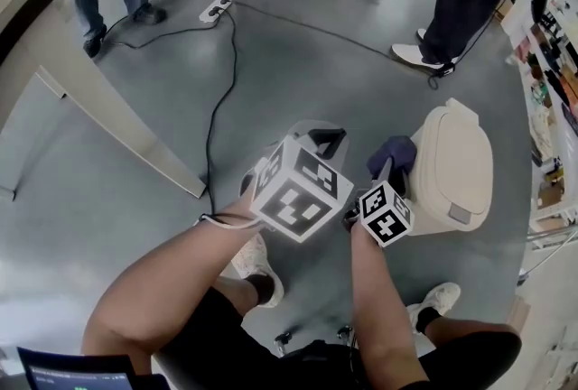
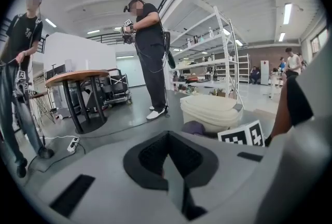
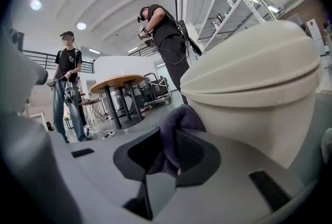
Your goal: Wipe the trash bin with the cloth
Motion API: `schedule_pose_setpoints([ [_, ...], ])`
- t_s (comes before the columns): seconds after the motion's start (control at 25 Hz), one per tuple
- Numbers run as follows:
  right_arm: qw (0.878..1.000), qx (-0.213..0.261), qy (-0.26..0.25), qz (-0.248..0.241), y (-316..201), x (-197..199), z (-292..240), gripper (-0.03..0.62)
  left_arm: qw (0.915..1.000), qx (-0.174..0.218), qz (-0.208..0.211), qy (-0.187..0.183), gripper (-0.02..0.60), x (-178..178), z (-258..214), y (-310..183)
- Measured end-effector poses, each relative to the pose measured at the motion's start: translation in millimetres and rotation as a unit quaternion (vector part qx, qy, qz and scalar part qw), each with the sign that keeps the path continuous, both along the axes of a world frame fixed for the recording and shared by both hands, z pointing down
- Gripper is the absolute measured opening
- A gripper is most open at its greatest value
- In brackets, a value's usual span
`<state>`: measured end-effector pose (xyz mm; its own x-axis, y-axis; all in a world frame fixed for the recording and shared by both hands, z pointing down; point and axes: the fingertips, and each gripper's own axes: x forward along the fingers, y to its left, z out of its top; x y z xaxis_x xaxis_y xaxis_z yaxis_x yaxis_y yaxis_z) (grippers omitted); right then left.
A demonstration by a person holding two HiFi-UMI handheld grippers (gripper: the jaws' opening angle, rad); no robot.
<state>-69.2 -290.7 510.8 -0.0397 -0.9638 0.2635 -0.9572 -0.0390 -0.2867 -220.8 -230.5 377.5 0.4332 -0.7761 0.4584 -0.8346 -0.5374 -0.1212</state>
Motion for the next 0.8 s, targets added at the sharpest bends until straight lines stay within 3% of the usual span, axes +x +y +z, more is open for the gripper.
schedule_pose_setpoints([
  [0.44, 0.997, -0.077, -0.014, 0.028, -4, 11, 73, 0.078, 0.9974, -0.016, 0.025, -0.066, -0.003, 2, 38, 0],
  [0.8, 0.982, -0.179, -0.011, 0.056, -3, 19, 172, 0.077, 0.9940, -0.067, 0.031, -0.082, -0.003, 3, 80, -6],
])
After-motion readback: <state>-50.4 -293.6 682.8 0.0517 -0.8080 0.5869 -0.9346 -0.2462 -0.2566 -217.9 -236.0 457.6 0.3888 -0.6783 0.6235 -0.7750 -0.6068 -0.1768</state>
